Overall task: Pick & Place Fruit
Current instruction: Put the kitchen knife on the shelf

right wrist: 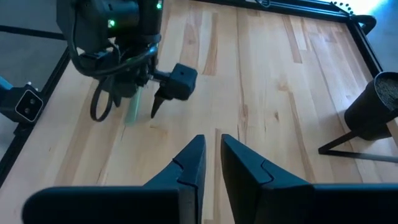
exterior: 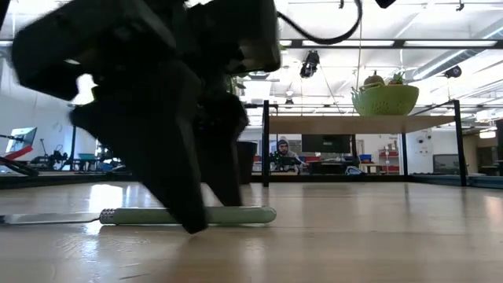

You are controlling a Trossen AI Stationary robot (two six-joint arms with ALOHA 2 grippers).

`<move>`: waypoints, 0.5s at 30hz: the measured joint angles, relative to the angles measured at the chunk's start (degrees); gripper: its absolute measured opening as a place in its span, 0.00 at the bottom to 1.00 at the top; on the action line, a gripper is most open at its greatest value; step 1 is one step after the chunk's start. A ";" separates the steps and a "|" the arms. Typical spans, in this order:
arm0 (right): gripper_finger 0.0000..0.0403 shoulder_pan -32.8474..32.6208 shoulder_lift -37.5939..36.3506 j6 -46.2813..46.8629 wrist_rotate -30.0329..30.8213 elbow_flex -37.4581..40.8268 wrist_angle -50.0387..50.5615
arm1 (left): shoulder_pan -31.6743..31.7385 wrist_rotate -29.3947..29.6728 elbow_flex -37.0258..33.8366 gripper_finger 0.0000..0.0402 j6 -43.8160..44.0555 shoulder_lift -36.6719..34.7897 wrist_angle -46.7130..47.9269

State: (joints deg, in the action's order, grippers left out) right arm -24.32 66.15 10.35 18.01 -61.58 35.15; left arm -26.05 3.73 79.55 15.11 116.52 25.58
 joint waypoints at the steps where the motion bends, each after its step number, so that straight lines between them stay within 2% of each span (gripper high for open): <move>1: 0.11 0.00 0.00 -0.02 0.01 0.00 0.08 | -0.25 0.02 0.00 0.85 0.52 -0.12 1.10; 8: 0.14 0.00 0.00 0.04 0.00 0.00 0.10 | -0.58 0.13 0.00 0.84 1.06 0.03 1.85; 11: 0.16 0.00 0.00 0.14 0.00 0.00 0.11 | -0.58 0.26 0.00 0.78 1.06 0.14 1.99; 15: 0.19 -0.02 0.00 0.20 0.01 0.00 0.14 | -0.54 0.28 0.00 0.65 1.26 0.18 2.35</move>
State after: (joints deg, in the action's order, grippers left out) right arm -24.34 66.15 10.55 18.02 -61.58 35.29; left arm -26.59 4.01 79.55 16.37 116.71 27.93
